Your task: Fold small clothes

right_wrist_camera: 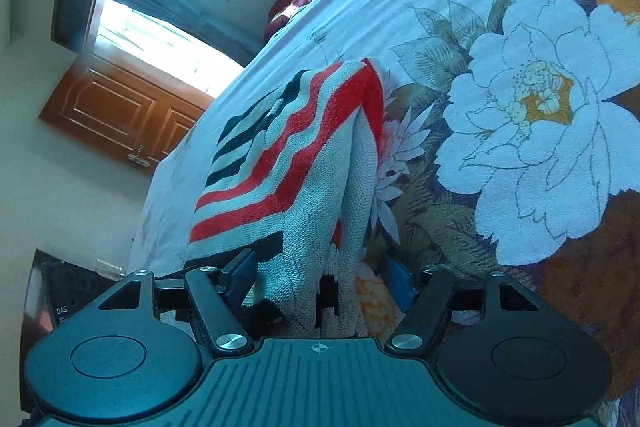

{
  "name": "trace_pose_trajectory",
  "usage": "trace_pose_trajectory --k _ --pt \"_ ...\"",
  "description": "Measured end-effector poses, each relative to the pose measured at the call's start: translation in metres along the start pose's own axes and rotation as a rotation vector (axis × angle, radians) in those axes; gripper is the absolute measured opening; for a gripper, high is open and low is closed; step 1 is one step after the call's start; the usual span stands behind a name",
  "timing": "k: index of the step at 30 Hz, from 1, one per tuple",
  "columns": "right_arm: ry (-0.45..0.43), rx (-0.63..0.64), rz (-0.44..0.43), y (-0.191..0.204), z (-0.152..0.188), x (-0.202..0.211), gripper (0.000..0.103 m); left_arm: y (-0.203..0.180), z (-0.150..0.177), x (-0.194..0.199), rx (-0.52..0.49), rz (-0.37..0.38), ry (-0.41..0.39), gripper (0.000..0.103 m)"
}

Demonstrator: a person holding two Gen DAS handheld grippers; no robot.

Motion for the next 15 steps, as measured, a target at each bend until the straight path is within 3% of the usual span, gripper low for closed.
trace_pose_trajectory --k 9,15 --pt "0.038 0.08 0.001 0.016 -0.004 -0.02 0.068 -0.003 -0.003 -0.008 0.012 -0.019 0.009 0.078" --pt "0.033 0.088 -0.004 0.002 -0.003 0.0 0.067 0.0 -0.001 -0.002 0.004 -0.026 -0.001 0.076"
Point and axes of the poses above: each gripper's, at about its wrist camera, not at the fingertips, and x roughly against the way its jaws point, y to its left, z to its underside, the point moved 7 cm from there along -x, roughly the way its jaws point, and after that the axes turned 5 degrees about -y, right-handed, at the moved point
